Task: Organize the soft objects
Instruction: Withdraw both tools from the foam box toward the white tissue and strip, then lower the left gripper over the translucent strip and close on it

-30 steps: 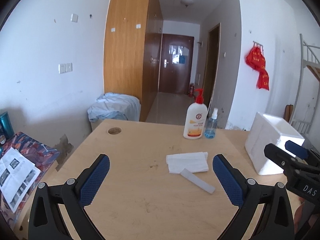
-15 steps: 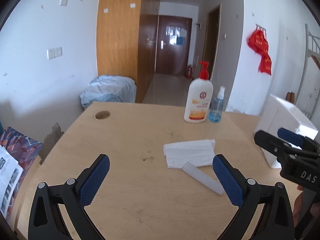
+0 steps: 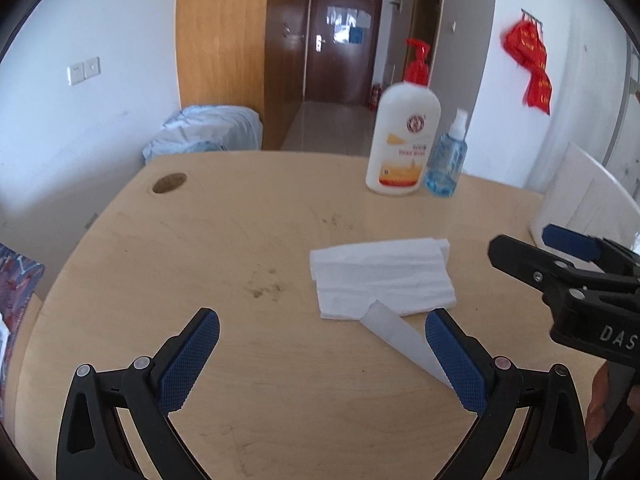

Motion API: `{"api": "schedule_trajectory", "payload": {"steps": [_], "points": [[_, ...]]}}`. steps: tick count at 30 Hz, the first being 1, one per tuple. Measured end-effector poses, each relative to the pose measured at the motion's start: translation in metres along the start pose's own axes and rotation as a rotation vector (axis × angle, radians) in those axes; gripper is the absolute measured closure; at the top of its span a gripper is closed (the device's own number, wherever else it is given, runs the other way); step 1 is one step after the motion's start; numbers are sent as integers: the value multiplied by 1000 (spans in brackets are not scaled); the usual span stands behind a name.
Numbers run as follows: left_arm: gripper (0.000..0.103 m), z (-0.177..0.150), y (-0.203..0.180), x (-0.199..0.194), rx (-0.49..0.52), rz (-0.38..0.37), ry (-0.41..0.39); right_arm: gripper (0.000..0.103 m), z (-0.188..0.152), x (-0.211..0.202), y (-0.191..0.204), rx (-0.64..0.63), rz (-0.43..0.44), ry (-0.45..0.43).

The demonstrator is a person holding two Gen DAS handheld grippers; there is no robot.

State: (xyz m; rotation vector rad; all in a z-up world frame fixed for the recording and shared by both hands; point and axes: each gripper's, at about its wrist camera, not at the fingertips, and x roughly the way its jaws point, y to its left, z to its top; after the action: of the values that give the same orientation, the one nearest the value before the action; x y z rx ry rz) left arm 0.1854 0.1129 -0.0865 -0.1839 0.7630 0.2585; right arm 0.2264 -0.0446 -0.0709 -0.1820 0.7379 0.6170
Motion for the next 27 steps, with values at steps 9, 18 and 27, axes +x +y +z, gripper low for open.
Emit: {"api": "schedule_trajectory", "payload": {"steps": [9, 18, 27], "points": [[0, -4, -9, 19, 19, -14, 51, 11, 8, 23, -3, -64, 18, 65], [0, -7, -13, 32, 17, -30, 81, 11, 9, 38, -6, -100, 30, 83], [12, -8, -20, 48, 19, -44, 135, 11, 8, 38, -16, -63, 49, 82]]}}
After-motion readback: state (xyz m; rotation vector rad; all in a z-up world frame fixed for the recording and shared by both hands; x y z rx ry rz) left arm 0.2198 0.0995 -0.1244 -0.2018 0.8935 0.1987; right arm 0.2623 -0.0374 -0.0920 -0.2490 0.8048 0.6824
